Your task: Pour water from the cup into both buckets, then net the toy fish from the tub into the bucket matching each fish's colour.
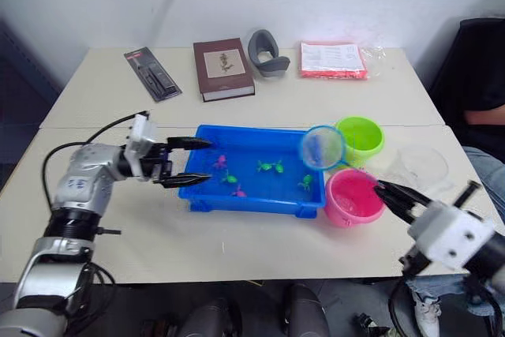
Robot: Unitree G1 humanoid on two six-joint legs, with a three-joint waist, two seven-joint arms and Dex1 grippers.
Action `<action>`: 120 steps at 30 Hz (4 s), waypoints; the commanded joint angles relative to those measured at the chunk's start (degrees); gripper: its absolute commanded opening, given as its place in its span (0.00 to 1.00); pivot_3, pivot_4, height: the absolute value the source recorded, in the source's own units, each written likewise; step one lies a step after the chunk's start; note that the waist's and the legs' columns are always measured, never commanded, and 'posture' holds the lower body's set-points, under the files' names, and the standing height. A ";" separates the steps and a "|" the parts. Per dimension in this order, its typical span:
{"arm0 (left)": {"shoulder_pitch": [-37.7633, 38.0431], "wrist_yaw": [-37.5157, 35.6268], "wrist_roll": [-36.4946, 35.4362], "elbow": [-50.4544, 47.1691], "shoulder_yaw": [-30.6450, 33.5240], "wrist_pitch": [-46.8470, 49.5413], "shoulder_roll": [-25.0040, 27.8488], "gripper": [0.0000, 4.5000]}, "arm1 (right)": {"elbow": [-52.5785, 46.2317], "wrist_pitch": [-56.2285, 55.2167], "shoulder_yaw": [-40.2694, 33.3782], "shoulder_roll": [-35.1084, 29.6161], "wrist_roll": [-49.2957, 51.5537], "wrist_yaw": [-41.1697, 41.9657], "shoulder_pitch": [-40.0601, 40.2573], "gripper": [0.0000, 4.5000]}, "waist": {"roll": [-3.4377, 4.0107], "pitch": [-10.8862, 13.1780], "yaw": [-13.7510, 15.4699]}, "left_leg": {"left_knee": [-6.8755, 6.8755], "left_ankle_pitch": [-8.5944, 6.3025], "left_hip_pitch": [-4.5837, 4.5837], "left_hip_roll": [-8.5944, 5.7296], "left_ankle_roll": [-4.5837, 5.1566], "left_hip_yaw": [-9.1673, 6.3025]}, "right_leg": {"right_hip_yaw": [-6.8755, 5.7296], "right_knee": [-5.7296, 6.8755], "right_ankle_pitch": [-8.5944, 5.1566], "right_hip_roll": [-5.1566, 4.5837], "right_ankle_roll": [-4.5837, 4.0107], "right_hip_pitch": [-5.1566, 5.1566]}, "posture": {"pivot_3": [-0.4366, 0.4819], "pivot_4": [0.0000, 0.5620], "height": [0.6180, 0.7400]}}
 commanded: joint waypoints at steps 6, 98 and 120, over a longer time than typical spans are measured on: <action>6.65 0.41 0.07 -5.37 3.77 0.71 6.60 0.99 | 6.81 12.57 28.25 -6.11 -9.24 4.42 -26.54 0.00 | -0.13 0.04 0.43 | 0.08 -0.07 -0.18 -0.23 0.17 -0.06 | -0.36 -0.05 0.03 -0.43 0.06 -0.02 | 0.48 0.27 1.00; -7.52 -1.70 1.80 0.64 -6.35 -0.72 -11.75 0.99 | 12.48 -41.45 -11.55 28.66 -50.57 -21.06 11.10 0.00 | -0.06 0.03 0.86 | 0.04 -0.02 0.01 -0.14 -0.02 0.38 | 0.37 -0.05 0.08 0.52 0.19 -0.01 | 0.48 0.27 1.00; 11.69 11.94 0.12 -10.48 10.14 1.24 3.50 0.99 | 5.56 50.81 41.00 7.94 5.34 -14.69 -49.11 0.00 | -0.08 0.04 0.03 | 0.11 -0.06 -0.35 -0.22 0.11 -0.14 | -0.50 -0.03 0.04 -0.48 0.07 -0.09 | 0.48 0.27 1.00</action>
